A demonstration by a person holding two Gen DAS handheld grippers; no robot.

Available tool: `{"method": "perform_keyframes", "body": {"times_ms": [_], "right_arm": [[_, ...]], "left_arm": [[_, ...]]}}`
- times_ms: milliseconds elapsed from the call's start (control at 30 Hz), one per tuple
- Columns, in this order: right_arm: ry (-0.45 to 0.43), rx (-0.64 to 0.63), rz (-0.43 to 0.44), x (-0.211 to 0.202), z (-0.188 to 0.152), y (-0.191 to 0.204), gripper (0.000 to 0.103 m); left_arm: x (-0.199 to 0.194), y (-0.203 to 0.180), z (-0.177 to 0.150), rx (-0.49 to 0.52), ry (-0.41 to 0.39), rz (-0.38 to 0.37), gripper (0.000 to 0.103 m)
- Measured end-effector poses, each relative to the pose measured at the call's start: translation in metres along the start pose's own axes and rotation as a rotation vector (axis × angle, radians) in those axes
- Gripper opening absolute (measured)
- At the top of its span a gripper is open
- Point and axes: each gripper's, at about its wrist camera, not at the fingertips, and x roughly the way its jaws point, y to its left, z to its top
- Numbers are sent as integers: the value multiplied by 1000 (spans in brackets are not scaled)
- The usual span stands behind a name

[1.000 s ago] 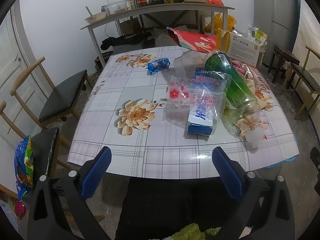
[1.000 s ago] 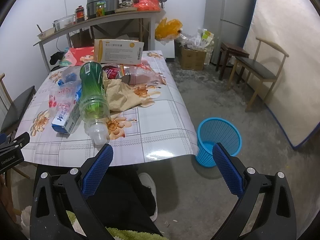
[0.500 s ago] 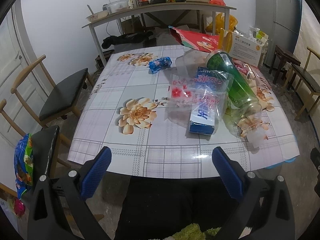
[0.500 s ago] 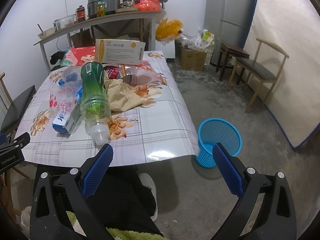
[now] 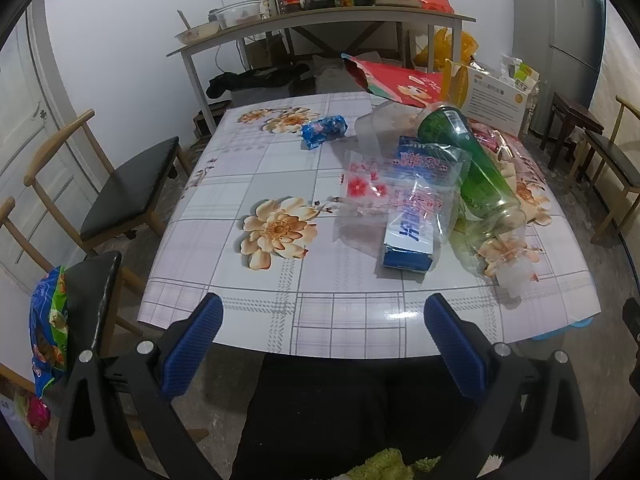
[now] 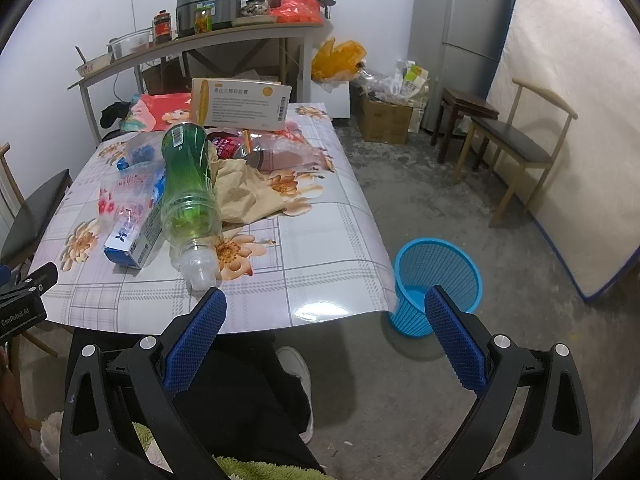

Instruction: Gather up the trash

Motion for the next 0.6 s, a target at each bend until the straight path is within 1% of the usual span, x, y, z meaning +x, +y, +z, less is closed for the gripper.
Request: {"method": "perform_keyframes", "body": {"times_ms": [600], "right_arm": [[2,-3,2,1,-2,3,95]], "left_arm": [[2,3,0,-5,7,5,99]]}}
